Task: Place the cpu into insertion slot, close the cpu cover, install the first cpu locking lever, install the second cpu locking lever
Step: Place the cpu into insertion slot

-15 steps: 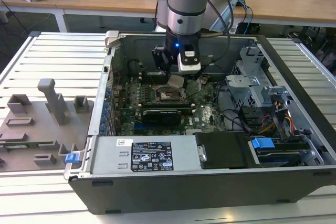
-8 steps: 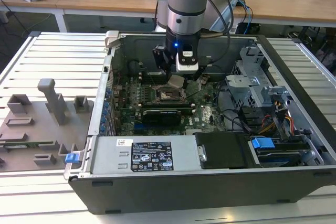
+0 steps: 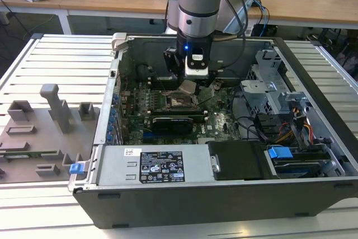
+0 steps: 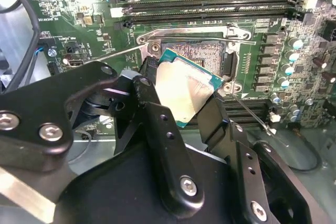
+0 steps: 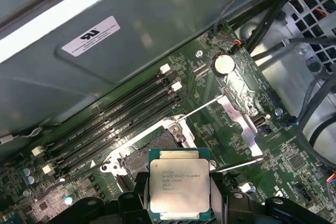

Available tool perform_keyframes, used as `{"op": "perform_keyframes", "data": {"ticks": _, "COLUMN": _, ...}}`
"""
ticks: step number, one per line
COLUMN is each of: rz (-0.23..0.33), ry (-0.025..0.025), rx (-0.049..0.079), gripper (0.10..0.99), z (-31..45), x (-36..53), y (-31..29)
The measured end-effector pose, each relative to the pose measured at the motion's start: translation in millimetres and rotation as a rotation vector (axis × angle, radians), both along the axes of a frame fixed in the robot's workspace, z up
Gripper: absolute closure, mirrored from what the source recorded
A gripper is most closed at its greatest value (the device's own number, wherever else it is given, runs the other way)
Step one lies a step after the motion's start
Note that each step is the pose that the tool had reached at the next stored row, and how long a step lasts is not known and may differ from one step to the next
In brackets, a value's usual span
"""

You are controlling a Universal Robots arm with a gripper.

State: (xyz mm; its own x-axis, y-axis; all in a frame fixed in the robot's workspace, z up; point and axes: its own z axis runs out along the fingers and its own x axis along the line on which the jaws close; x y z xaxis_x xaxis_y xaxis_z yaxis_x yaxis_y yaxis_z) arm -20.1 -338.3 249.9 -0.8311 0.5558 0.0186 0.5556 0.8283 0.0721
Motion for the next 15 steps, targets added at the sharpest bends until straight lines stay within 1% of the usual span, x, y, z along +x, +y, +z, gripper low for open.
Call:
{"op": "perform_keyframes", "data": {"ticks": 2, "rz": -0.029, "ry": 0.0000, "rx": 0.000, "gripper": 0.541, "z": 0.0, "x": 0.0, "y": 0.0}}
{"op": "perform_keyframes", "data": {"ticks": 5, "rz": -0.049, "ry": 0.0000, "rx": 0.000, "gripper": 0.541, "z": 0.0, "x": 0.0, "y": 0.0}}
{"op": "perform_keyframes", "data": {"ticks": 15, "rz": -0.146, "ry": 0.0000, "rx": 0.000, "gripper": 0.541, "z": -0.1, "x": 0.0, "y": 0.0}}
